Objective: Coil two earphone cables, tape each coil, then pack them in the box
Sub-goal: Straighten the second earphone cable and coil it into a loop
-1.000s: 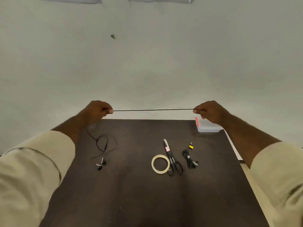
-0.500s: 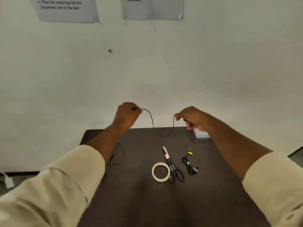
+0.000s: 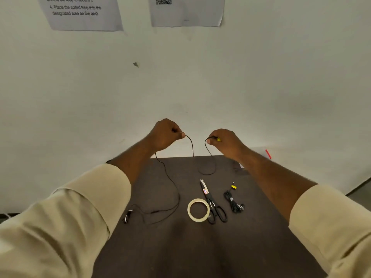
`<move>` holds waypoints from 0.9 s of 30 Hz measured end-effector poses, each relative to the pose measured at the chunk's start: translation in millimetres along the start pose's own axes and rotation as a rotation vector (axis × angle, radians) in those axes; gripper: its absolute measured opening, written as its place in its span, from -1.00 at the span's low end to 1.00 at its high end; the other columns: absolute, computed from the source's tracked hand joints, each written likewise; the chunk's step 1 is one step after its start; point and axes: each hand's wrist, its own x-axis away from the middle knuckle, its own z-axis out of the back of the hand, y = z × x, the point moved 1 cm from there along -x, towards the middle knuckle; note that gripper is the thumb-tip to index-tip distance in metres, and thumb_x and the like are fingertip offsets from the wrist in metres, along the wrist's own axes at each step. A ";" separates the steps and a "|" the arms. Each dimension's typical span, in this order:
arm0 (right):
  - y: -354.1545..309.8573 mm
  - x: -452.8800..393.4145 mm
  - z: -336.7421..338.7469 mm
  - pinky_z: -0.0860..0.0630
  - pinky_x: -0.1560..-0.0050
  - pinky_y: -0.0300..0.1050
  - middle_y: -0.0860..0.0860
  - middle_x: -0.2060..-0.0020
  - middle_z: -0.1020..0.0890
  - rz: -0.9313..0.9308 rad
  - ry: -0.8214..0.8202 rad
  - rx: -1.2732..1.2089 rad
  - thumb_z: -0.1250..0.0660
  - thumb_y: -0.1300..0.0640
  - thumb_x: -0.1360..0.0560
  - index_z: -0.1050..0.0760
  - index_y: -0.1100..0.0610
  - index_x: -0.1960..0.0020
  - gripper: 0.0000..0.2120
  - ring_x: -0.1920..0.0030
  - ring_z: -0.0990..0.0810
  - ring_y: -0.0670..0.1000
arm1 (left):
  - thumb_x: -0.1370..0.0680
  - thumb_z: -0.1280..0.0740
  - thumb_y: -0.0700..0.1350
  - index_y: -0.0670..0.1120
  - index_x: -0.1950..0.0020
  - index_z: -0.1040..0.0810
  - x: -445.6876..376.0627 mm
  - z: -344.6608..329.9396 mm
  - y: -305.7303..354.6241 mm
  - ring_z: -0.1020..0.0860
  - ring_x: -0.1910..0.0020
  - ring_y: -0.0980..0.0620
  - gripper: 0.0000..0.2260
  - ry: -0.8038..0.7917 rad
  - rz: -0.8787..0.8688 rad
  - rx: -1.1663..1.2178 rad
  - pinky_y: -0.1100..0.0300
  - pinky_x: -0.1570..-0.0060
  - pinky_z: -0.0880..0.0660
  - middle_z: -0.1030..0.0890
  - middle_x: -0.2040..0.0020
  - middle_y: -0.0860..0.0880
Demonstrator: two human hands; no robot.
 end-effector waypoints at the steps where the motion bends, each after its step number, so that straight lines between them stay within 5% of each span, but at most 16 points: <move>1: 4.1 2.7 2.0 -0.33 0.09 -0.26 -0.02 0.13 -0.61 -0.017 0.010 -0.065 -0.33 0.14 -0.55 -0.63 0.18 0.03 -0.86 0.05 -0.53 -0.04 | -0.49 -0.45 -0.06 -0.14 0.13 -0.68 -0.4 4.0 -3.4 -0.53 0.25 0.23 -0.85 -0.008 0.005 -0.001 0.35 0.30 -0.36 -0.61 0.23 0.09; 3: 1.5 5.6 0.8 -0.38 0.06 -0.35 -0.08 0.05 -0.62 -0.062 0.041 -0.295 -0.36 0.12 -0.53 -0.62 0.14 -0.11 -0.81 -0.01 -0.55 -0.07 | -0.48 -0.46 -0.06 -0.14 0.12 -0.69 -1.1 5.3 -4.8 -0.53 0.25 0.22 -0.85 -0.032 -0.006 0.005 0.35 0.30 -0.36 -0.62 0.22 0.09; 5: -9.6 2.2 -6.4 -0.36 0.00 -0.37 -0.21 0.02 -0.52 -0.128 -0.016 -0.441 -0.40 0.05 -0.50 -0.43 0.05 -0.39 -0.52 -0.03 -0.50 -0.16 | -0.48 -0.46 -0.05 -0.13 0.11 -0.69 -0.6 -0.5 0.5 -0.54 0.24 0.19 -0.85 -0.059 -0.026 0.004 0.34 0.29 -0.38 -0.62 0.22 0.09; 8: -15.7 -4.1 -18.5 -0.30 -0.12 -0.18 -0.13 -0.05 -0.42 -0.169 -0.134 -0.226 -0.35 -0.07 -0.51 0.02 -0.08 -0.57 -0.22 -0.09 -0.41 -0.09 | -0.48 -0.45 -0.05 -0.13 0.12 -0.69 -0.4 -9.5 6.3 -0.53 0.26 0.19 -0.85 -0.072 -0.055 -0.010 0.32 0.29 -0.37 -0.60 0.26 0.11; 10: -9.1 -6.5 -14.2 -0.34 -0.15 -0.01 0.07 -0.16 -0.43 -0.227 -0.089 0.093 -0.32 -0.08 -0.52 0.12 -0.06 -0.57 -0.19 -0.20 -0.40 0.10 | -0.49 -0.44 -0.05 -0.12 0.12 -0.69 -1.4 -9.0 5.1 -0.53 0.25 0.23 -0.86 -0.075 -0.065 -0.006 0.36 0.28 -0.35 -0.59 0.26 0.17; 12: -3.5 -5.4 -9.3 -0.28 -0.26 0.18 0.12 -0.43 -0.26 -0.251 -0.050 0.434 -0.32 -0.13 -0.50 0.07 -0.06 -0.56 -0.21 -0.40 -0.25 0.23 | -0.50 -0.44 -0.05 -0.10 0.12 -0.69 -2.5 -6.7 3.1 -0.53 0.23 0.26 -0.88 -0.086 -0.067 -0.011 0.37 0.27 -0.35 -0.58 0.25 0.21; 15: -10.8 -7.1 -16.2 -0.17 -0.40 0.17 -0.03 -0.51 -0.24 -0.124 -0.111 0.232 -0.36 -0.15 -0.48 -0.28 -0.12 -0.47 -0.40 -0.49 -0.18 0.10 | -0.49 -0.44 -0.06 -0.11 0.09 -0.70 -3.9 -7.3 5.0 -0.53 0.23 0.26 -0.87 -0.092 -0.090 -0.036 0.38 0.28 -0.35 -0.58 0.25 0.19; 17: -22.0 -9.1 -23.9 -0.34 -0.28 0.08 -0.05 -0.23 -0.59 -0.072 -0.088 -0.012 -0.40 -0.08 -0.47 -0.59 -0.07 -0.16 -0.72 -0.27 -0.48 0.01 | -0.49 -0.44 -0.06 -0.12 0.08 -0.70 -5.4 -10.6 8.2 -0.53 0.24 0.25 -0.86 -0.100 -0.114 -0.053 0.39 0.29 -0.35 -0.61 0.22 0.12; 18: -27.3 -9.2 -25.1 -0.43 -0.08 0.01 -0.08 0.08 -0.67 -0.055 -0.062 -0.080 -0.41 -0.04 -0.47 -0.65 -0.05 0.10 -0.91 0.00 -0.58 -0.03 | -0.50 -0.43 -0.07 -0.12 0.09 -0.70 -6.1 -12.0 9.5 -0.53 0.25 0.25 -0.86 -0.103 -0.124 -0.057 0.39 0.30 -0.35 -0.62 0.20 0.10; 19: -29.1 -9.3 -25.9 -0.39 0.14 -0.07 -0.11 0.38 -0.58 -0.032 -0.042 -0.131 -0.42 0.01 -0.48 -0.58 -0.01 0.34 -0.78 0.28 -0.51 -0.06 | -0.50 -0.43 -0.07 -0.12 0.09 -0.70 -6.6 -12.6 10.2 -0.53 0.24 0.26 -0.86 -0.101 -0.127 -0.058 0.40 0.30 -0.35 -0.62 0.19 0.09; 21: -26.7 -10.2 -26.3 -0.19 0.33 -0.12 -0.10 0.60 -0.30 -0.013 -0.035 -0.156 -0.41 0.06 -0.50 -0.39 0.12 0.50 -0.57 0.48 -0.25 -0.06 | -0.49 -0.43 -0.05 -0.11 0.11 -0.70 -7.6 -11.0 8.8 -0.54 0.23 0.25 -0.86 -0.097 -0.114 -0.045 0.38 0.29 -0.36 -0.64 0.19 0.10; 23: -23.0 -11.1 -23.1 -0.22 0.33 -0.16 -0.15 0.60 -0.38 0.027 -0.046 -0.075 -0.40 0.03 -0.50 -0.51 0.06 0.44 -0.65 0.47 -0.31 -0.10 | -0.48 -0.45 -0.03 -0.11 0.11 -0.70 -7.9 -8.7 5.3 -0.55 0.23 0.23 -0.85 -0.104 -0.097 -0.027 0.37 0.30 -0.37 -0.62 0.23 0.14; 25: -23.0 -11.9 -21.7 -0.40 0.15 -0.18 -0.17 0.28 -0.66 0.052 -0.079 -0.037 -0.41 0.01 -0.49 -0.69 0.09 0.10 -0.84 0.25 -0.54 -0.15 | -0.47 -0.46 -0.03 -0.10 0.14 -0.69 -7.9 -9.1 3.9 -0.55 0.26 0.24 -0.86 -0.119 -0.091 -0.030 0.41 0.33 -0.36 -0.59 0.28 0.19; 27: -25.0 -13.0 -21.8 -0.48 -0.07 -0.18 -0.02 0.04 -0.70 0.054 -0.093 -0.175 -0.46 0.10 -0.45 -0.67 0.13 -0.07 -0.78 0.02 -0.63 -0.07 | -0.46 -0.46 -0.06 -0.08 0.22 -0.66 -9.0 -11.3 5.7 -0.52 0.35 0.28 -0.88 -0.118 -0.091 -0.034 0.49 0.41 -0.31 -0.56 0.35 0.19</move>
